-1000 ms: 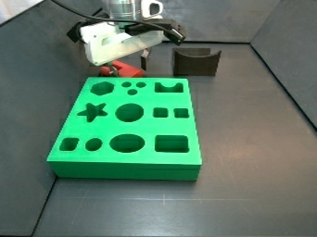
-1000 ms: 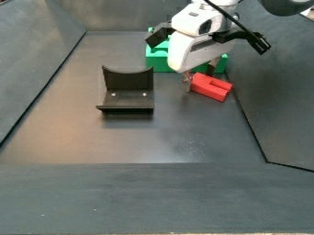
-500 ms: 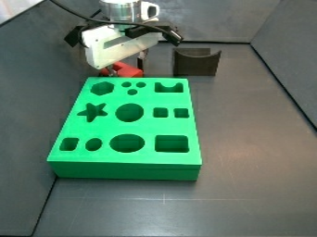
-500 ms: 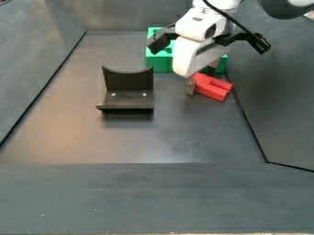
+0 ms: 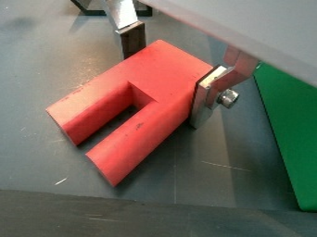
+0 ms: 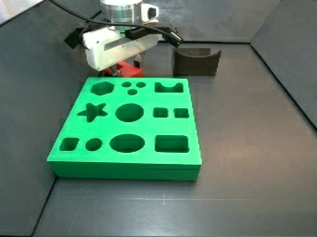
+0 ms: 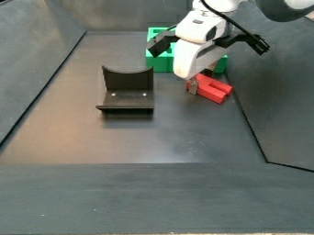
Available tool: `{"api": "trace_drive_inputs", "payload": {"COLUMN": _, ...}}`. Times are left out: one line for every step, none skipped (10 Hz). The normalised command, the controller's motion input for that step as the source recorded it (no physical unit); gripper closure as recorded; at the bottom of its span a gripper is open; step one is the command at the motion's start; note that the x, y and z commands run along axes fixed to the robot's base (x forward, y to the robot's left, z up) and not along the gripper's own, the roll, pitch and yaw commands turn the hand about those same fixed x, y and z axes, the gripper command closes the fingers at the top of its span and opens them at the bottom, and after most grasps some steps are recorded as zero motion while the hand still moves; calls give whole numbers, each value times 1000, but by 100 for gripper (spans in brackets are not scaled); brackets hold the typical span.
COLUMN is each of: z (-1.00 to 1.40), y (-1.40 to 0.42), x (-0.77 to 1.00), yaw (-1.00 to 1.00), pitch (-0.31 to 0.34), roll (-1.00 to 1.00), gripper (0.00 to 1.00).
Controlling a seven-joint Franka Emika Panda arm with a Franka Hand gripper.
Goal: Pick up the square-circle object. Move up. Place the square-circle object on the fixture. Regrasp the square-circle object. Rotate the square-circle object. Move to above the board. Insert the square-circle object.
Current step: Pick up the square-circle object, then move up.
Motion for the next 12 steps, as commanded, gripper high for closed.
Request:
{"api": "trace_drive_inputs", "payload": {"z": 0, "y": 0, "x": 0, "yaw": 0, "pitch": 0, "roll": 0, "gripper": 100}}
{"api": "trace_drive_inputs", "payload": {"z": 0, "y": 0, "x": 0, "yaw": 0, "pitch": 0, "roll": 0, "gripper": 100}}
{"api": "trace_drive_inputs", "payload": {"z": 0, "y": 0, "x": 0, "yaw": 0, "pitch": 0, "roll": 0, "gripper": 100}}
{"api": "trace_drive_inputs", "payload": {"z": 0, "y": 0, "x": 0, "yaw": 0, "pitch": 0, "roll": 0, "gripper": 100}}
{"api": "trace_drive_inputs", "payload": {"z": 0, "y": 0, "x": 0, "yaw": 0, "pitch": 0, "roll": 0, "gripper": 100}}
{"api": "trace_drive_inputs", "payload": {"z": 0, "y": 0, "x": 0, "yaw": 0, "pitch": 0, "roll": 0, "gripper": 100}}
{"api": "trace_drive_inputs", "payload": {"z": 0, "y": 0, "x": 0, "yaw": 0, "pitch": 0, "roll": 0, "gripper": 100}}
{"api": "trace_drive_inputs", "payload": {"z": 0, "y": 0, "x": 0, "yaw": 0, "pitch": 0, "roll": 0, "gripper": 100}}
{"api": "trace_drive_inputs", "payload": {"z": 0, "y": 0, "x": 0, "yaw": 0, "pitch": 0, "roll": 0, "gripper": 100}}
{"api": "trace_drive_inputs", "payload": {"z": 0, "y": 0, "x": 0, "yaw": 0, "pitch": 0, "roll": 0, "gripper": 100}}
{"api": "trace_drive_inputs", "payload": {"z": 833, "y": 0, "x": 0, "yaw": 0, "pitch": 0, "roll": 0, "gripper": 100}}
{"api": "trace_drive_inputs", "payload": {"z": 796, "y": 6, "x": -22, "yaw": 60, "pitch": 19, "roll": 2, "gripper": 100}}
